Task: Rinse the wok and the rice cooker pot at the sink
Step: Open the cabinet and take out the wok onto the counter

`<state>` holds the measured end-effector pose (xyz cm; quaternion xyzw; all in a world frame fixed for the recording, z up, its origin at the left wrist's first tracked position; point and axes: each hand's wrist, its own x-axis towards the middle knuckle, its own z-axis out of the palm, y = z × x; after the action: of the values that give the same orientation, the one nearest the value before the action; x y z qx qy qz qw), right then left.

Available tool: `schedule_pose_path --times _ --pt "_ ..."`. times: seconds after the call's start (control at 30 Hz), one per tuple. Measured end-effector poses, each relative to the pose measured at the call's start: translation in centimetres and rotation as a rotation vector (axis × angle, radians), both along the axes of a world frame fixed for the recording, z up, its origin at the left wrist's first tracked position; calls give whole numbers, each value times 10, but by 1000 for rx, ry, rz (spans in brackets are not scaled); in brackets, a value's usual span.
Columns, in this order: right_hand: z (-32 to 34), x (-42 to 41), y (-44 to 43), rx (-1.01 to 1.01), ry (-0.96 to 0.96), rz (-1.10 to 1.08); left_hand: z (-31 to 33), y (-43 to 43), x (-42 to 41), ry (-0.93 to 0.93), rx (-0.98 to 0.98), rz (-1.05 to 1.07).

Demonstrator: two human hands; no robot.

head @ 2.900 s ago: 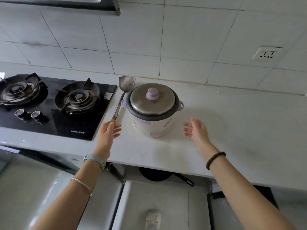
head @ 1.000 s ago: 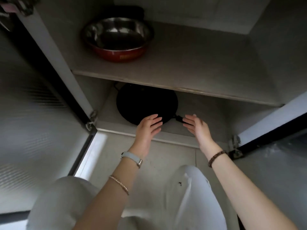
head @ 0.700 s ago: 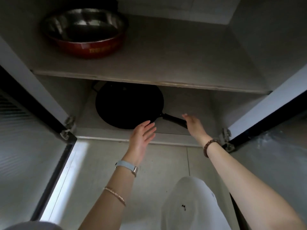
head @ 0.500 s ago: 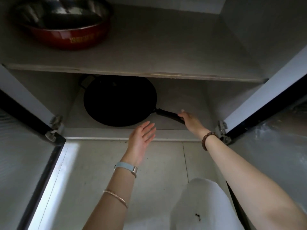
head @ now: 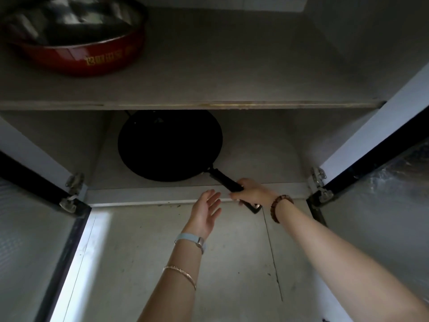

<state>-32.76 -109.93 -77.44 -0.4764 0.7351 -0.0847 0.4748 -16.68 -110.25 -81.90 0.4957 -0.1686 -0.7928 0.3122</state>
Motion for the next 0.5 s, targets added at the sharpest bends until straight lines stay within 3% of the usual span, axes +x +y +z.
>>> schedule_pose_path --times 0.17,0.33,0.5 --pt "-7 35 7 92 -281 -118 1 -11 0 43 34 21" --pt "-14 63 10 125 -330 -127 -9 -13 4 74 92 -20" --pt "-20 80 10 106 -337 -223 -8 -25 8 -159 -28 -137"
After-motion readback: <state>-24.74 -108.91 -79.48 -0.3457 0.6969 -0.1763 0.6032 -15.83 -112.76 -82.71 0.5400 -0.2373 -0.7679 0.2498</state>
